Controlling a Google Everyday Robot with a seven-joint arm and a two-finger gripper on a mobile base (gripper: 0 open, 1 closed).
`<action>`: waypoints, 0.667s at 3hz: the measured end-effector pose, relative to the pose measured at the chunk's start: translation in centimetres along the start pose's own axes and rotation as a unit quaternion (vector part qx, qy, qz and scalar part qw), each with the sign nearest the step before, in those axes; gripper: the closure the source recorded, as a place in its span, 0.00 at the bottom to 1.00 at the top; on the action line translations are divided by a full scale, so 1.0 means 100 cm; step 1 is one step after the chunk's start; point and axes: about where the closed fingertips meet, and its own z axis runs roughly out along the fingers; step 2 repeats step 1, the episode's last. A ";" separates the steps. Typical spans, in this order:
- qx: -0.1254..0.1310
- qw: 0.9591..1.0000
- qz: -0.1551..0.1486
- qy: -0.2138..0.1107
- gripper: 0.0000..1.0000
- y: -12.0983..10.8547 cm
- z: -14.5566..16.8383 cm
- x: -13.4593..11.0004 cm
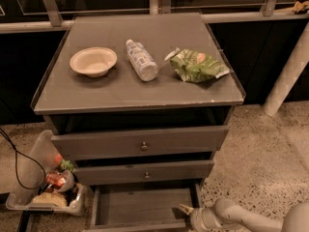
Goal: Open bottom drawer
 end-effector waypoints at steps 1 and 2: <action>0.000 1.000 0.000 0.000 0.00 0.000 0.000 0.000; 0.000 1.000 0.000 0.000 0.00 0.000 0.000 0.000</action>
Offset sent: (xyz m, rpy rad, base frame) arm 0.0000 0.0000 0.0000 0.0000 0.0000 0.0000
